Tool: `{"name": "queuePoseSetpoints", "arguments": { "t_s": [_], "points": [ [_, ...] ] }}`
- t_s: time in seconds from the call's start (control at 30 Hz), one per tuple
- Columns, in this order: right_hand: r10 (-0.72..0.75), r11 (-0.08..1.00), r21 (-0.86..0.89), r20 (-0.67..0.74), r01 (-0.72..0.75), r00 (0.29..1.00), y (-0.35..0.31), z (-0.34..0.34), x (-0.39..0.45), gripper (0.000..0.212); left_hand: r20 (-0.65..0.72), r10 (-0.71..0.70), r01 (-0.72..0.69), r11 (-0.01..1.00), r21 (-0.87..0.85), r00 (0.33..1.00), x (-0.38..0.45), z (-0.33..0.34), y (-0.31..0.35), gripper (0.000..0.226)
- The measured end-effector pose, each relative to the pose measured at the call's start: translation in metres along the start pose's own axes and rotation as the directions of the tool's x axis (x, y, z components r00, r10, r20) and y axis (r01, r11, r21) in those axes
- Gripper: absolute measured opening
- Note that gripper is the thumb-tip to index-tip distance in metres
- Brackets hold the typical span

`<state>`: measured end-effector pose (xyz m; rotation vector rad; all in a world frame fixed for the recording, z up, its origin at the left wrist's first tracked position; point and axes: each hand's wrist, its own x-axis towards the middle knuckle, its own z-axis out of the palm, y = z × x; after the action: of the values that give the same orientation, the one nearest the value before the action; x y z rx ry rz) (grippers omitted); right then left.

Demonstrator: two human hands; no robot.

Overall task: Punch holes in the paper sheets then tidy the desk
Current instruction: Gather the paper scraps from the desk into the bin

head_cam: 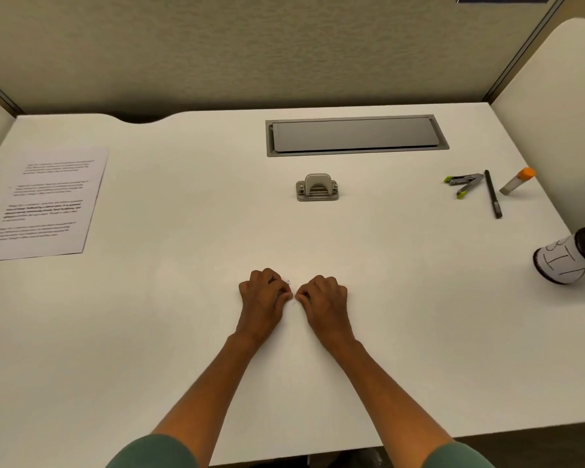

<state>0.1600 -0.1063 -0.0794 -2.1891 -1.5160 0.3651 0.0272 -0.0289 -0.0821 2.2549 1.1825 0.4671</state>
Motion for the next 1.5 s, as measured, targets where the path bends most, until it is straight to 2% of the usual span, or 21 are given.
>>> {"name": "queuePoseSetpoints", "arguments": {
  "t_s": [0.1,0.33,0.43,0.63,0.97,1.13,1.33,1.5],
  "points": [
    [0.025,0.997,0.067,0.047,-0.028,0.999,0.001,-0.003,0.003,0.015,0.018,-0.023,0.023,1.000,-0.013,1.000,0.002,0.000,0.002,0.009],
    [0.271,0.871,0.437,-0.047,-0.224,0.961,0.020,-0.035,0.010,0.009,0.009,-0.107,0.107,0.974,-0.200,0.994,0.018,-0.002,0.029,0.016],
    [0.379,0.774,0.572,-0.073,-0.272,0.923,0.034,-0.058,0.012,0.007,0.009,-0.077,0.076,0.962,-0.262,0.997,0.031,0.003,0.054,0.012],
    [0.513,0.653,0.710,-0.160,-0.263,0.843,0.069,-0.112,0.009,0.006,0.032,0.019,-0.008,0.947,-0.323,0.999,0.061,0.027,0.126,0.008],
    [0.617,0.643,0.734,-0.327,-0.219,0.716,0.167,-0.225,-0.007,0.004,0.067,0.216,-0.165,0.883,-0.440,0.974,0.098,0.093,0.281,0.010],
    [0.628,0.682,0.698,-0.408,-0.217,0.663,0.224,-0.274,-0.015,0.004,0.083,0.273,-0.204,0.859,-0.469,0.958,0.112,0.133,0.347,0.012],
    [0.663,0.709,0.640,-0.462,-0.296,0.589,0.291,-0.315,-0.021,0.005,0.120,0.307,-0.213,0.847,-0.488,0.944,0.130,0.180,0.405,0.018],
    [0.640,0.757,0.539,-0.500,-0.369,0.583,0.334,-0.331,-0.021,0.007,0.133,0.311,-0.216,0.855,-0.471,0.941,0.145,0.213,0.433,0.012]
  ]
}}
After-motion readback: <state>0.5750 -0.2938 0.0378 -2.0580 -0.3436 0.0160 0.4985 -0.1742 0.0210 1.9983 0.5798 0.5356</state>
